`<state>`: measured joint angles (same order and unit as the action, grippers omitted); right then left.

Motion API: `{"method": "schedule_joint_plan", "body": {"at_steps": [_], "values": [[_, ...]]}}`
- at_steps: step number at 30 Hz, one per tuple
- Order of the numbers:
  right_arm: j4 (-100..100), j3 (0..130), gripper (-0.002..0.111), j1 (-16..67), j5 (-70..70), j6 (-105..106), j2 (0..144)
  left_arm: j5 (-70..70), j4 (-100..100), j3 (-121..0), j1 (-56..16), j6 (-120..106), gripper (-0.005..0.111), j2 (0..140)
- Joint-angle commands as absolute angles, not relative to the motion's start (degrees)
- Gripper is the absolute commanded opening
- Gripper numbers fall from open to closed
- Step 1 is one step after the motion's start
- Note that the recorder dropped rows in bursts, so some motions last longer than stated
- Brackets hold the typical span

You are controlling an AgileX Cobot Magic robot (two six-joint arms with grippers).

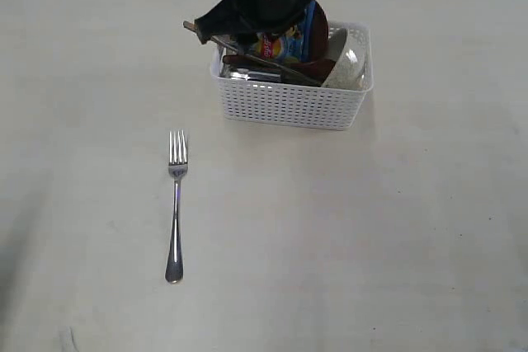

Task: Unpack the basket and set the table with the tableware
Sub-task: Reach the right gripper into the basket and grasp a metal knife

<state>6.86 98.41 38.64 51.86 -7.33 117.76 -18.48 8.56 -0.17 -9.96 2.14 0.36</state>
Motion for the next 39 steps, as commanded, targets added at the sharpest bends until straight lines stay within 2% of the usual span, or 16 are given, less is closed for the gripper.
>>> {"method": "schedule_joint_plan", "body": {"at_steps": [1, 15, 20, 27, 29, 31, 32, 34, 36, 39], "values": [[6.7, 98.5, 0.045, 39.6, 48.4, -0.9, 119.6, -18.6, 8.4, 0.0, -10.1, 2.5, 0.000, 0.0], [13.6, 98.5, 0.043, 40.1, 44.9, -0.8, 123.7, -18.6, 8.5, 0.0, -10.1, 2.5, 0.000, 0.0], [16.9, 98.5, 0.001, 40.1, 44.0, -0.8, 124.2, -18.6, 8.5, 0.0, -10.1, 2.5, 0.000, 0.0], [17.1, 98.5, 0.000, 40.2, 43.8, -1.6, 124.0, -18.6, 8.5, 0.0, -10.1, 2.5, 0.000, 0.0], [17.1, 98.5, 0.001, 40.2, 43.4, -1.0, 124.0, -18.6, 8.5, 0.0, -10.1, 2.5, 0.000, 0.0], [17.0, 98.5, 0.018, 40.2, 43.4, 0.9, 124.0, -18.6, 8.5, 0.0, -10.1, 2.5, 0.000, 0.0], [17.0, 98.5, 0.037, 40.2, 43.4, 0.8, 124.0, -18.6, 8.5, 0.0, -10.1, 2.5, 0.000, 0.0], [17.0, 98.5, 0.052, 40.2, 43.4, 0.9, 124.1, -18.6, 8.5, 0.0, -10.1, 2.5, 0.000, 0.0], [17.0, 98.5, 0.055, 40.2, 42.9, 1.1, 124.3, -18.6, 8.5, 0.0, -10.1, 2.5, 0.000, 0.0], [17.0, 98.5, 0.053, 40.2, 41.8, 1.1, 124.8, -18.6, 8.5, 0.0, -10.1, 2.5, 0.000, 0.0]]}}
